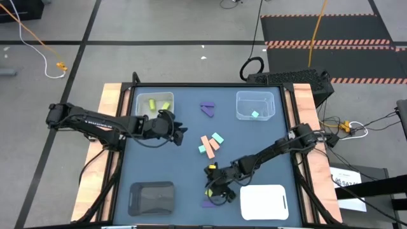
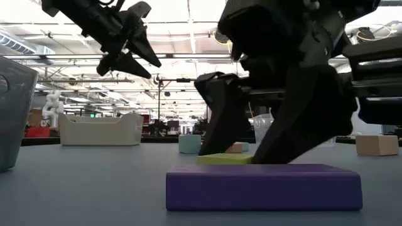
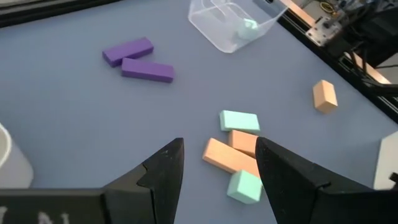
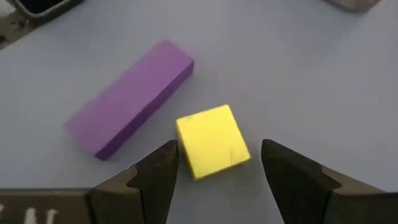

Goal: Sort & place blocks by color
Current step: Put the green block into the gray bin

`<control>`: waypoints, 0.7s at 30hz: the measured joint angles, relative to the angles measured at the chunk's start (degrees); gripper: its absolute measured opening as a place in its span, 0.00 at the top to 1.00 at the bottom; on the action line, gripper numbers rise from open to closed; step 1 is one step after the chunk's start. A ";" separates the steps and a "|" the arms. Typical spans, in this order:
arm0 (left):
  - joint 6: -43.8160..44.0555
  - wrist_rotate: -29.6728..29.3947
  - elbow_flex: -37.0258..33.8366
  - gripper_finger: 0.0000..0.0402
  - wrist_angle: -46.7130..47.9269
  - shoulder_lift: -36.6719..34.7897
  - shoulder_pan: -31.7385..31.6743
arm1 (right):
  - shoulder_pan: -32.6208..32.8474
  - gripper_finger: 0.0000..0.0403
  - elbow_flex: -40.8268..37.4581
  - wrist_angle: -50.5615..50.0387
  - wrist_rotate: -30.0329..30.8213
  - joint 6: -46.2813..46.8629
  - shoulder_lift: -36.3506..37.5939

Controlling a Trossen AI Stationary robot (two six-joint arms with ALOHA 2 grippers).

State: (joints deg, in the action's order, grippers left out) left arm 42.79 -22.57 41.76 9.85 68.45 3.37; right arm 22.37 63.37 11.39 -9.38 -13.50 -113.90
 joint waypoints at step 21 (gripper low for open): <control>1.27 -0.54 0.00 0.51 -0.54 0.00 4.51 | -0.57 0.72 0.08 -2.49 0.47 0.05 0.74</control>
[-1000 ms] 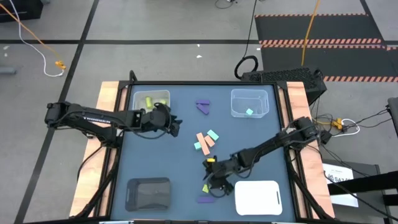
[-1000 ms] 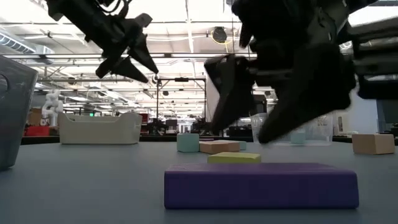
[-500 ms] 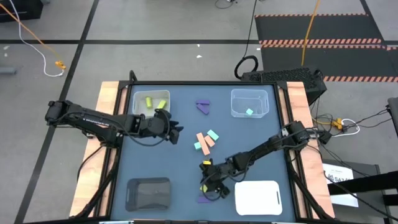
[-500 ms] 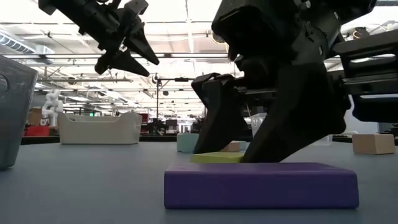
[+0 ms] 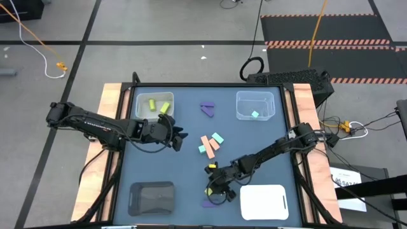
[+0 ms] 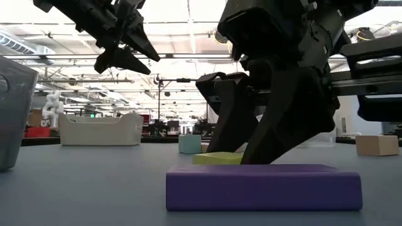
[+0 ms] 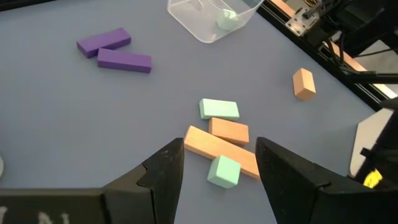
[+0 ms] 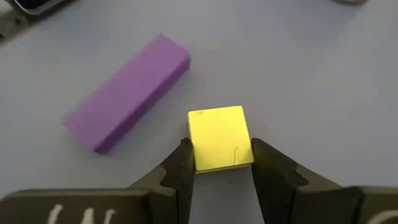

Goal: Sort & place blocks by color
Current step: Put the green block into the gray bin

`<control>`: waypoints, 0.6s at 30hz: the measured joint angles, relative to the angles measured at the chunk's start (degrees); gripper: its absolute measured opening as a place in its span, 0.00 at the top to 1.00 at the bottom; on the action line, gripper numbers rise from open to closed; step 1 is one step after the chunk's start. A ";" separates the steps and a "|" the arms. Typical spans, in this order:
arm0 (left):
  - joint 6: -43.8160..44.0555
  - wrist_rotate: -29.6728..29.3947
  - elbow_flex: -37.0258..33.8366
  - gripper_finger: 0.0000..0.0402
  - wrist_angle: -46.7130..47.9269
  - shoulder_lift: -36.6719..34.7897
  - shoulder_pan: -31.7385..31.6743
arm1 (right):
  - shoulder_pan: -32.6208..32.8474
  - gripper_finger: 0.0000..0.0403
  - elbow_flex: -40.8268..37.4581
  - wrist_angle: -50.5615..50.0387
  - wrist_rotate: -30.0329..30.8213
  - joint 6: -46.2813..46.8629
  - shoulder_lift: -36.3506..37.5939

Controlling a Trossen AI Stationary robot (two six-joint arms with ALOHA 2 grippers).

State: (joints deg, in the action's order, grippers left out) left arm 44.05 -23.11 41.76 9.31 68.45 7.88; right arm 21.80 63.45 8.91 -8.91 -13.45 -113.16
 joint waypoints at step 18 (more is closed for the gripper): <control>-4.80 -2.69 0.00 0.51 -8.55 0.72 3.15 | -6.45 0.69 -0.53 -6.74 45.38 -16.63 25.44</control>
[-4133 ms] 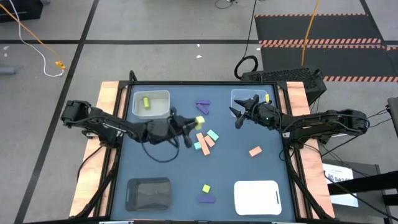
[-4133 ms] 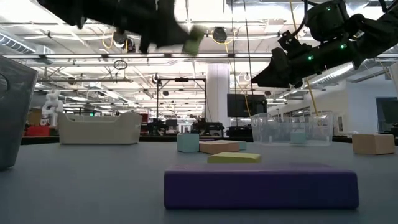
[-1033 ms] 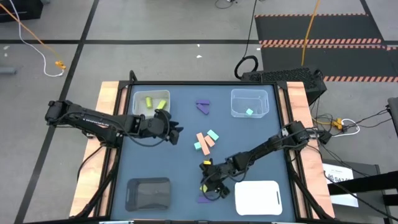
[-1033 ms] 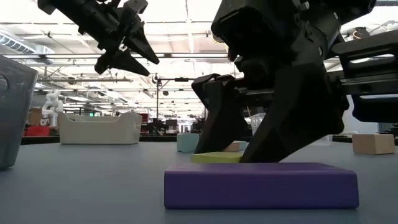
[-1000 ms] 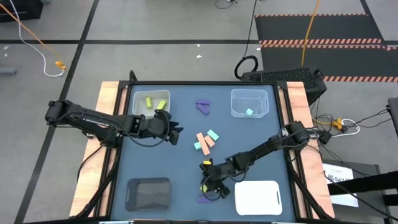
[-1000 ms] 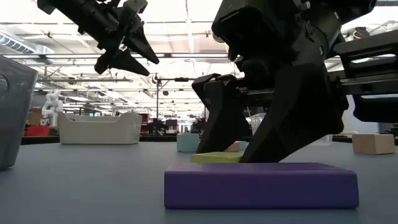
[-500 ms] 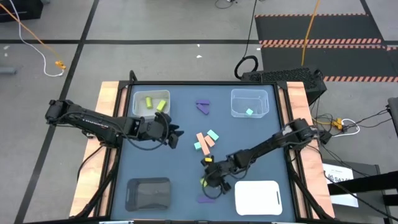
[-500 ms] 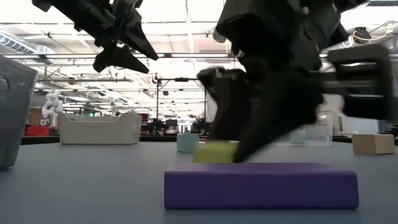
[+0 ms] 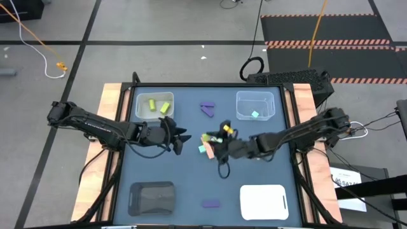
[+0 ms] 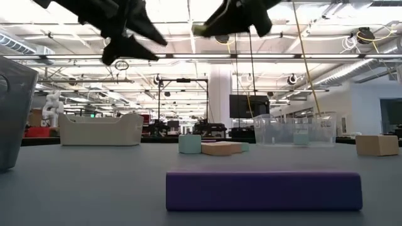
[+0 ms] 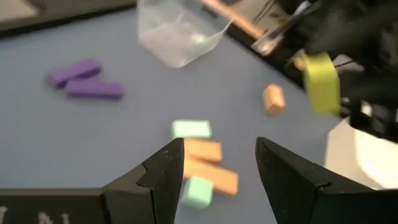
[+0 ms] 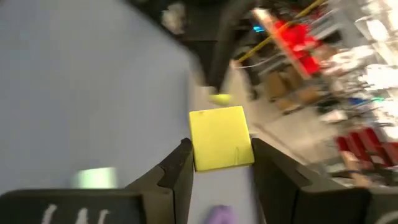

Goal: Sort & place blocks by color
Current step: Put the green block into the gray bin

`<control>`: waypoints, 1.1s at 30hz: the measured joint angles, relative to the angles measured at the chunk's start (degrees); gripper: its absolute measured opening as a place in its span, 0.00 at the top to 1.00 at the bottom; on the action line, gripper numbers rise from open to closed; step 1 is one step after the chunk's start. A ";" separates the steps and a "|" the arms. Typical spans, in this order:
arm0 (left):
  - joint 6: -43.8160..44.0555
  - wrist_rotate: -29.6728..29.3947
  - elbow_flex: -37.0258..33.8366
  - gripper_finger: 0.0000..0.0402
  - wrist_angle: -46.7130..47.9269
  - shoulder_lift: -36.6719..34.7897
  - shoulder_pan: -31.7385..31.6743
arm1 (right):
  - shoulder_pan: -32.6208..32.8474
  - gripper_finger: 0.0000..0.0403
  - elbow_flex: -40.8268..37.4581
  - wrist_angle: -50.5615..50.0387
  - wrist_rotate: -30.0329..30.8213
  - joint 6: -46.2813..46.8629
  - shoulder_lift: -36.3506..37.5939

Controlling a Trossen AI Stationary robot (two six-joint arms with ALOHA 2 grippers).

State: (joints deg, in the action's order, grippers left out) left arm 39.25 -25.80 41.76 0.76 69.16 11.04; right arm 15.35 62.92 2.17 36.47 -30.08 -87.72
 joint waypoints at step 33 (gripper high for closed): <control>-13.81 1.75 0.00 0.45 -33.93 8.30 -3.06 | -6.73 0.69 -8.66 24.53 -9.57 -15.61 4.12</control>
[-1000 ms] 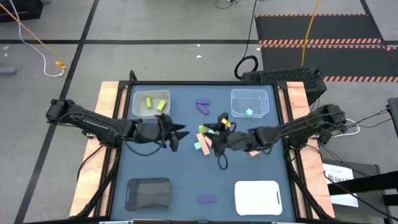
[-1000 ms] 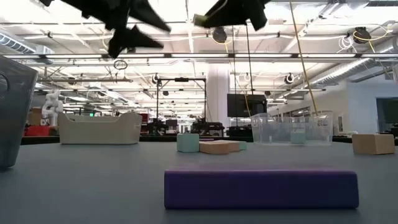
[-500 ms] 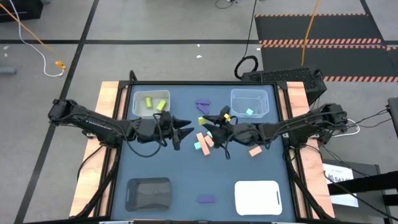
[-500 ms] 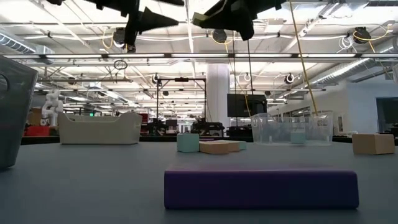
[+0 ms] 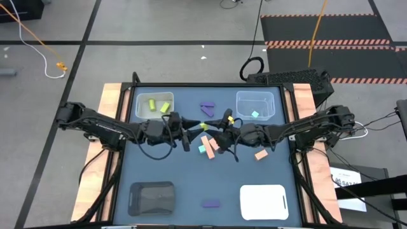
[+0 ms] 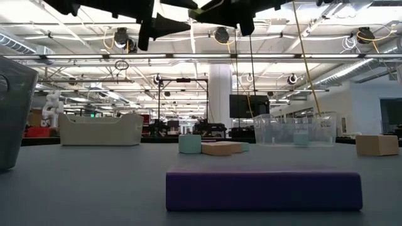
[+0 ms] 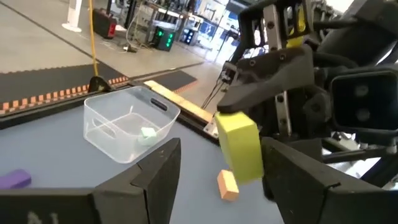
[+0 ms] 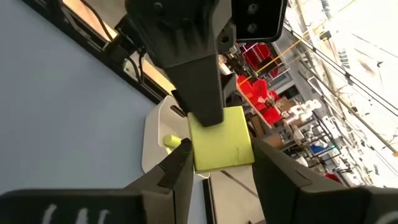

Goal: Sort & place blocks by color
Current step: Put the green block into the gray bin

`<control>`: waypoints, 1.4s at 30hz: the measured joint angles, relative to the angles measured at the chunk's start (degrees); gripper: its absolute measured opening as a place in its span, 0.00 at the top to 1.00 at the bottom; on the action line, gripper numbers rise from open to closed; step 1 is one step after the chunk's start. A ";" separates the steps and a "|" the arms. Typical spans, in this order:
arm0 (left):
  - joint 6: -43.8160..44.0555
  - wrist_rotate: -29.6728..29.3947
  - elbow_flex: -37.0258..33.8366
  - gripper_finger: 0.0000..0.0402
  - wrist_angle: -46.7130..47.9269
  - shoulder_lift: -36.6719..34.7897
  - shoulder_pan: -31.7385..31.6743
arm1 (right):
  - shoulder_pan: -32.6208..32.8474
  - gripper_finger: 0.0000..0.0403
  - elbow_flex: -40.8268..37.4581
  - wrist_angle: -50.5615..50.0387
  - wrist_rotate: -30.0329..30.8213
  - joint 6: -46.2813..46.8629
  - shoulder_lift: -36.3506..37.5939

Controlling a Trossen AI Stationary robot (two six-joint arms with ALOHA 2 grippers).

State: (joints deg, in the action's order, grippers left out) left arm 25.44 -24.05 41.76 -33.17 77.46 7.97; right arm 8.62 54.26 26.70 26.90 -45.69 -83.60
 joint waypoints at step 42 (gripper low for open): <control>-6.92 4.50 0.00 0.84 -4.54 1.10 -2.89 | 2.75 0.49 0.09 -20.37 28.89 29.66 0.03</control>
State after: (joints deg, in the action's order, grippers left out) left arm 18.52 -19.55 41.76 -37.70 78.56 5.08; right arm 11.38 54.35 6.33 55.79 -16.03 -83.57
